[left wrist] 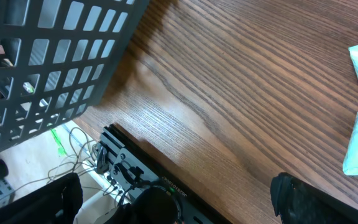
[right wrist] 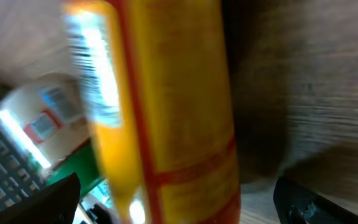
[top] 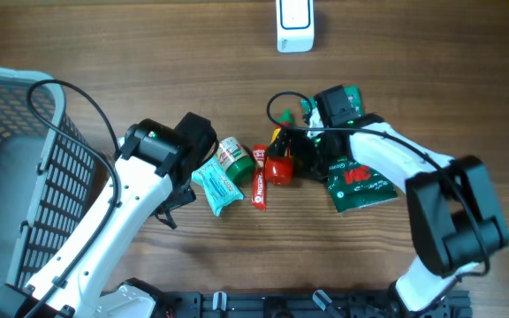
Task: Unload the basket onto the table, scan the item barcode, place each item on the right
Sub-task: 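Move the right gripper to the chili sauce bottle and grasp it, then lift the sauce bottle and turn its barcode toward the gripper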
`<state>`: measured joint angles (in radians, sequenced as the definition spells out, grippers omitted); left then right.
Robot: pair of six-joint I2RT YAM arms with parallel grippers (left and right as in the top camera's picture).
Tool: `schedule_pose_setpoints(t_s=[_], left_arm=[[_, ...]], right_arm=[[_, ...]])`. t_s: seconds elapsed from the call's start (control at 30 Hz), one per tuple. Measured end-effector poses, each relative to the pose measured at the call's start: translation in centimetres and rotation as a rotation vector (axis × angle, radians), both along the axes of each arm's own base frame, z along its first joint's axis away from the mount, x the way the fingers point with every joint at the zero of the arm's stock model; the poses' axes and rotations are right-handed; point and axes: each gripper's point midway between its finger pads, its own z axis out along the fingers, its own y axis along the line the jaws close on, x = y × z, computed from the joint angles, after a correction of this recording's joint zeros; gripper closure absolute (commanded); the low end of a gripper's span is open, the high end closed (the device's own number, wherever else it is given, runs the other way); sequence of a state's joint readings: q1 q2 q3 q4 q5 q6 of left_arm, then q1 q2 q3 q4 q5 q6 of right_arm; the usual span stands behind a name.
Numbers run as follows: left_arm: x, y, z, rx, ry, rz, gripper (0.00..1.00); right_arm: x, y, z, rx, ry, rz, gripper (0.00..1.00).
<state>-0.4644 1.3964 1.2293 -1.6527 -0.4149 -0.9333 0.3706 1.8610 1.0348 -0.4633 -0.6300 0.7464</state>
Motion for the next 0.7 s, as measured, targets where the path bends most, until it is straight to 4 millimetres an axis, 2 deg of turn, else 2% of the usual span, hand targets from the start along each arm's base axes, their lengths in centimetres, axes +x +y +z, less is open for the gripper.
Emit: schedule_pose_setpoints(t_s=[0.1,0.23,0.37,0.53,0.7], left_arm=[[0.0,0.0,0.0,0.000,0.000,0.000,0.00],[0.0,0.0,0.0,0.000,0.000,0.000,0.00],[0.0,0.0,0.0,0.000,0.000,0.000,0.00],[0.0,0.0,0.0,0.000,0.000,0.000,0.00],[0.0,0.0,0.0,0.000,0.000,0.000,0.00]], right_arm=[[-0.3,0.8,-0.6,0.016,0.038,-0.001,0.46],[-0.4,1.7,-1.0,0.070,0.070,0.027,0.64],[-0.3,2.0,-0.9,0.092,0.045,0.055,0.75],[-0.2,2.0,-0.8,0.096,-0.008,0.109,0.79],[-0.2,0.1,0.3,0.023,-0.096,0.166,0.80]])
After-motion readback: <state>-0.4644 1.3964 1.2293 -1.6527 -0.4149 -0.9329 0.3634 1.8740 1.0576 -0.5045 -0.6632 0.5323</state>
